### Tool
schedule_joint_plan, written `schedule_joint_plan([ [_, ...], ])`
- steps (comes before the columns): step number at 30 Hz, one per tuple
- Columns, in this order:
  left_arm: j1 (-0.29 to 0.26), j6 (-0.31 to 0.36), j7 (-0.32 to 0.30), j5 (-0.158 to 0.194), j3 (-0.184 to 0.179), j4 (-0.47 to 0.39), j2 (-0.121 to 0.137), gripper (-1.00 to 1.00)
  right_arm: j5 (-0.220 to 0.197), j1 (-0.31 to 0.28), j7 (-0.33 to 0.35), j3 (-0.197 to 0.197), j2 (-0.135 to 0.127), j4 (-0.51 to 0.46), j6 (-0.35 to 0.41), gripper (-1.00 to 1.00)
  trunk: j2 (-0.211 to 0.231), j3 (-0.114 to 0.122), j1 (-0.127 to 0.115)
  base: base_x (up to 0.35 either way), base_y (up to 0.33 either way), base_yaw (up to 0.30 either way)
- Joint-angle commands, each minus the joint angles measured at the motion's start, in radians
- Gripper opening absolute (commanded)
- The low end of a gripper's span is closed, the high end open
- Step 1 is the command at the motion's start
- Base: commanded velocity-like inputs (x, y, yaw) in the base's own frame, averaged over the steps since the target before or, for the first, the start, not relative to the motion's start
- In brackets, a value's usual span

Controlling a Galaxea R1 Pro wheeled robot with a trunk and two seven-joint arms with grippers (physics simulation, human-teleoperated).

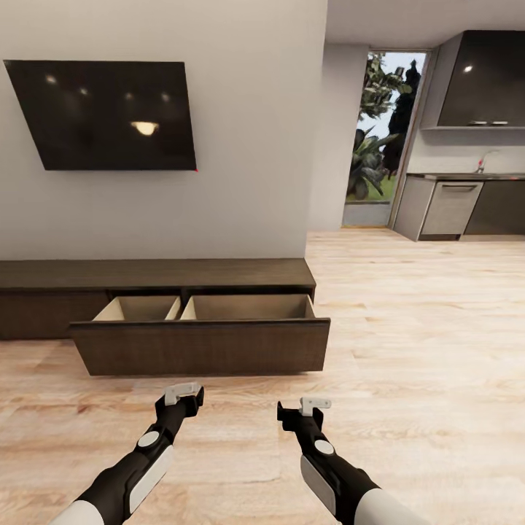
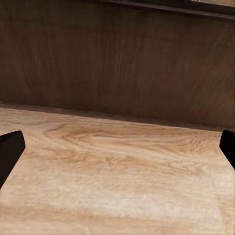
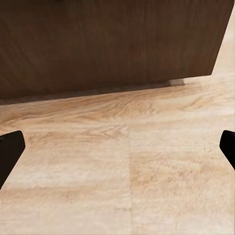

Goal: Place each of the two pumpkins and all three candles from the living room inside a cabinet in the living room (use any cabinet), then make sure every cabinet is closed, and position the cauldron so it is next to a table in the living room.

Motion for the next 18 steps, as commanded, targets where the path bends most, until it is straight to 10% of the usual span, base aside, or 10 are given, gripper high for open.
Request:
schedule_joint_plan([
  [1, -0.001, -0.006, 0.008, 0.01, -0.008, 0.0, 0.002, 1.0, -0.009, -0.001, -0.006, 0.008, -0.001, 0.001, -0.005, 1.0, 0.0, -0.001, 0.0, 0.241, 0.0, 0.0],
  [18, -0.001, -0.005, 0.004, 0.01, -0.008, 0.001, 0.002, 1.0, -0.012, -0.001, -0.006, 0.008, -0.001, 0.002, -0.005, 1.0, 0.0, -0.001, 0.0, 0.297, 0.0, 0.0],
])
